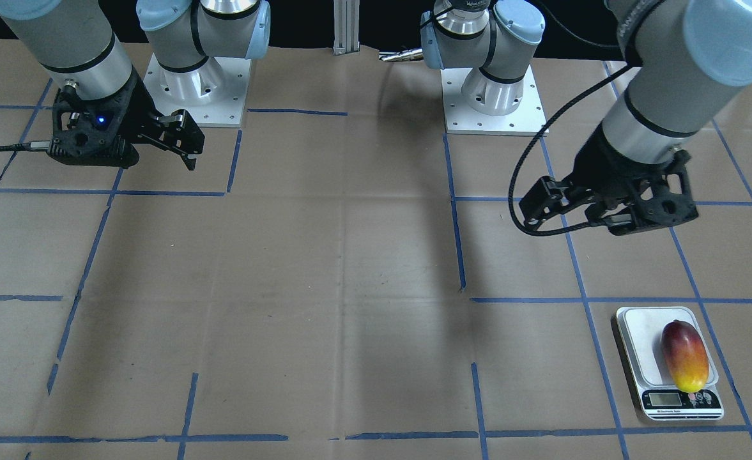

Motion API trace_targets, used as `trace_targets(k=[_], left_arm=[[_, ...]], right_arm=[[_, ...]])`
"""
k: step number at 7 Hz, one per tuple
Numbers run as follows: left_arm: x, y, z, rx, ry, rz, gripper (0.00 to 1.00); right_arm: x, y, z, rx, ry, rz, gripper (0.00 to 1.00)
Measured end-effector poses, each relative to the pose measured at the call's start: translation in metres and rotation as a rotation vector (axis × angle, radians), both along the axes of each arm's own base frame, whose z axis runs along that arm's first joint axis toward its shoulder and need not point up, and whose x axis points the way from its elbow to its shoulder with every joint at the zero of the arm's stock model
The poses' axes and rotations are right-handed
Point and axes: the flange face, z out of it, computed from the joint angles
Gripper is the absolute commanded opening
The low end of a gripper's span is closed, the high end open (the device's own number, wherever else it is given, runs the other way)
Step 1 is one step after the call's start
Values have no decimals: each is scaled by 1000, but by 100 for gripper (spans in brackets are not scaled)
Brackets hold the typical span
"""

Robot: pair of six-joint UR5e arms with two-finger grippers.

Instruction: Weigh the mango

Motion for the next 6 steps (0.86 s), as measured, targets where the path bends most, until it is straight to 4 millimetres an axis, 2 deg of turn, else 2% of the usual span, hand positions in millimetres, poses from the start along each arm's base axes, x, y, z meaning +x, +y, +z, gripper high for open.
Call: trace_targets(k=[1,2,6], left_arm=[[-19,14,-9,19,-2,-35,100],[-29,23,-13,29,-5,-57,100],[-31,39,0,7,-41,-81,100]], right_arm=[[0,0,0,0,0,0,100],[0,0,0,0,0,0,100],[0,0,0,0,0,0,100]])
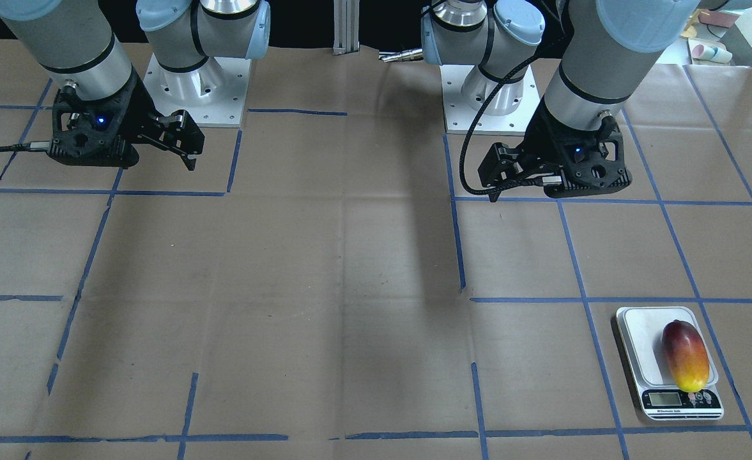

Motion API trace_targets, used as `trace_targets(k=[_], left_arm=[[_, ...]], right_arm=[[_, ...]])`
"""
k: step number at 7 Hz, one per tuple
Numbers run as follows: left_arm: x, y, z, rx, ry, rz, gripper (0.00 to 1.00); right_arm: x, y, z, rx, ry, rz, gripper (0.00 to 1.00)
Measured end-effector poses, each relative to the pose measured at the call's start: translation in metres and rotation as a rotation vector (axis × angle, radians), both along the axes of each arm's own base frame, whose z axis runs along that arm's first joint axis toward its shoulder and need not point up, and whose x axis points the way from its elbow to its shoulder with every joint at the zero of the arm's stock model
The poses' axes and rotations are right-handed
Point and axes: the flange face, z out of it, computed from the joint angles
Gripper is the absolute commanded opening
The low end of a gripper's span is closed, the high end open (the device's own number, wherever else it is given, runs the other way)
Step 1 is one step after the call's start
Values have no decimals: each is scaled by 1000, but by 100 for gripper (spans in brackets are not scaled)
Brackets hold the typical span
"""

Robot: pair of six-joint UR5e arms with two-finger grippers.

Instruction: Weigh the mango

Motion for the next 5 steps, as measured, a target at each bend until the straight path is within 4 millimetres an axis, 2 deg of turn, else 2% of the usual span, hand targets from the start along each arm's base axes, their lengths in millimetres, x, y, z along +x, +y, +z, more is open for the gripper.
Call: trace_targets(k=[5], left_arm=[[-1,0,7,-17,6,-2,100]], right_arm=[[0,0,0,0,0,0,100]])
